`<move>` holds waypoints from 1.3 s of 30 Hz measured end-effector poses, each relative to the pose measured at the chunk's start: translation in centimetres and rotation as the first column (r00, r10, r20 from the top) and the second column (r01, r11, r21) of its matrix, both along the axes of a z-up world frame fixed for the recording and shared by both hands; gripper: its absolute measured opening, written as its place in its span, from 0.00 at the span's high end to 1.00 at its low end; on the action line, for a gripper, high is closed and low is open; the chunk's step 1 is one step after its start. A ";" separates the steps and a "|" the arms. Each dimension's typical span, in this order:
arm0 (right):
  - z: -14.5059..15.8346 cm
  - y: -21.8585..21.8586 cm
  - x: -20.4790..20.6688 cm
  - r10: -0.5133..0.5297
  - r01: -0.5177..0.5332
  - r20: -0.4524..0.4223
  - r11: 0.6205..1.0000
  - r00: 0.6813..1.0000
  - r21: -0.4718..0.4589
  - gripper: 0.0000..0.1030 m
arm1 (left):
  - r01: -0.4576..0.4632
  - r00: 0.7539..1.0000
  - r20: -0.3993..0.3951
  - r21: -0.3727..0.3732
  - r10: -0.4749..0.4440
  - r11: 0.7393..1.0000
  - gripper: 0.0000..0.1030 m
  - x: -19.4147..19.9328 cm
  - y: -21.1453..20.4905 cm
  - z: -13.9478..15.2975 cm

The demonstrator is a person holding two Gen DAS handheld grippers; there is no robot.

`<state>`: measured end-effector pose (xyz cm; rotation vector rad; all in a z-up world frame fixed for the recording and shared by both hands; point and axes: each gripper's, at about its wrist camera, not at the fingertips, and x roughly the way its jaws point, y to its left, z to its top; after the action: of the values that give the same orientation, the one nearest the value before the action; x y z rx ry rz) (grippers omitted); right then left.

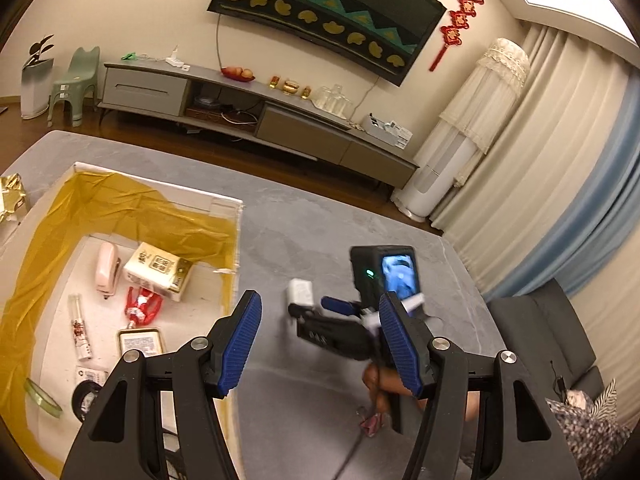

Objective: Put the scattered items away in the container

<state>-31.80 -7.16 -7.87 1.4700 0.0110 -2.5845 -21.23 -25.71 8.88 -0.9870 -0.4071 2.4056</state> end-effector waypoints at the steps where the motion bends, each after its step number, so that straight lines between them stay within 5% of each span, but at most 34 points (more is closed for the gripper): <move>1: 0.2 -0.1 0.1 0.007 -0.007 -0.002 1.000 1.000 -0.001 0.77 | -0.004 1.000 0.001 0.003 0.004 1.000 0.39 0.0 -0.3 0.0; 3: 0.8 -0.1 1.1 0.025 -0.025 -0.013 0.999 1.000 -0.019 0.86 | -0.009 1.000 0.001 0.012 0.009 1.000 0.39 0.0 -0.8 0.2; 15: 3.5 -0.9 5.6 0.094 -0.095 -0.028 0.995 0.995 -0.035 0.86 | 0.006 1.000 -0.015 0.029 -0.006 1.000 0.39 1.2 -1.3 1.3; 24: 2.4 -1.8 16.7 0.189 -0.171 0.094 0.970 0.977 -0.172 0.84 | 0.042 0.999 -0.016 0.051 -0.042 0.998 0.39 1.7 -1.8 2.1; 28: 2.9 -0.7 19.3 0.169 -0.162 0.041 0.976 0.985 -0.145 0.63 | 0.145 0.989 -0.018 -0.011 -0.145 0.989 0.38 3.4 1.4 2.1; 32: 3.9 2.3 20.9 0.091 -0.096 -0.065 0.992 0.994 -0.080 0.58 | 0.198 0.980 -0.009 -0.126 -0.200 0.972 0.37 5.8 4.5 0.7; 39: 1.8 3.4 20.8 0.086 -0.086 -0.036 0.996 0.996 -0.009 0.57 | 0.241 0.971 0.085 -0.303 -0.226 0.922 0.37 8.4 8.9 -5.3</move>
<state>-11.00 -3.76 -6.09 1.3881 0.0632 -2.5376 -12.82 -16.78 3.63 -1.1583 0.0798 2.2705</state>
